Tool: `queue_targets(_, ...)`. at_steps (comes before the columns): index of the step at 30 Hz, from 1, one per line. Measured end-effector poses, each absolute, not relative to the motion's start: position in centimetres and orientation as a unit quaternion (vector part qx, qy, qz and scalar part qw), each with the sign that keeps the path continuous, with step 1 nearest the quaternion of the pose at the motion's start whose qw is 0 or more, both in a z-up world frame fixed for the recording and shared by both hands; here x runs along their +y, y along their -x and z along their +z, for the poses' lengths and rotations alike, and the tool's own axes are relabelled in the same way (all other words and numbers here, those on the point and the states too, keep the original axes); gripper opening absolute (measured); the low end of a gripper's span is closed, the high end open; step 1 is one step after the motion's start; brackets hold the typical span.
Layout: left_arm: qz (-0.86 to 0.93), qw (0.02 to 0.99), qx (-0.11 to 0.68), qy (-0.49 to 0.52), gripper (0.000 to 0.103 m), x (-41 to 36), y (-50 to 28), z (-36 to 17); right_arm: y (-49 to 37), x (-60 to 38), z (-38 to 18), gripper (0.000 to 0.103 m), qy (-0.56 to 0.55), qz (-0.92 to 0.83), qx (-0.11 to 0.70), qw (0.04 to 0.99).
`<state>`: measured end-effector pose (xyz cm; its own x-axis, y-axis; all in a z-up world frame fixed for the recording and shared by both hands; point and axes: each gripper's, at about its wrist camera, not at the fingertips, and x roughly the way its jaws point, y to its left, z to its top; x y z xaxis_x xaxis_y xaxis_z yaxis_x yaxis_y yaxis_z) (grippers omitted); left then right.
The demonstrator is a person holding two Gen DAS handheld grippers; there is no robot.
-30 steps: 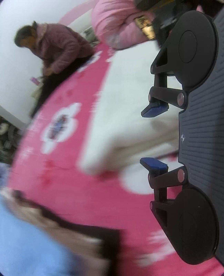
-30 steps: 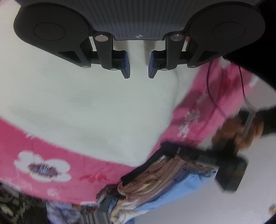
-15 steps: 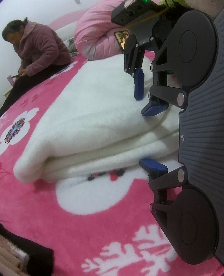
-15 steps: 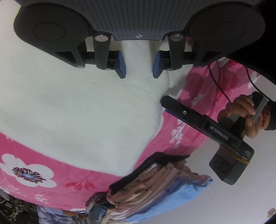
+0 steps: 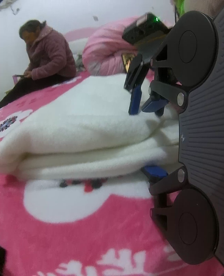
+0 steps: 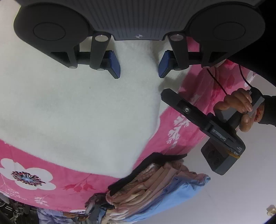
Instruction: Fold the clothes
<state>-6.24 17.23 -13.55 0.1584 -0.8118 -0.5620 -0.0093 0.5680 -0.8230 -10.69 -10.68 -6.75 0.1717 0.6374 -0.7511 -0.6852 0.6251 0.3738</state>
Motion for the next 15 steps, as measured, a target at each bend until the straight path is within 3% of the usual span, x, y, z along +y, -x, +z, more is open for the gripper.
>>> queue_targets(5,-0.300,0.648,0.571,0.406,0.066,18.0,6.7,-14.3,10.4,-10.7,-6.9,0.059,0.005,0.432,0.484,0.761)
queue_targets(15,-0.329,0.651,0.557,0.398,0.068,15.9,6.7,-12.2,10.4,-9.8,-6.7,0.071,0.003,0.432,0.486,0.760)
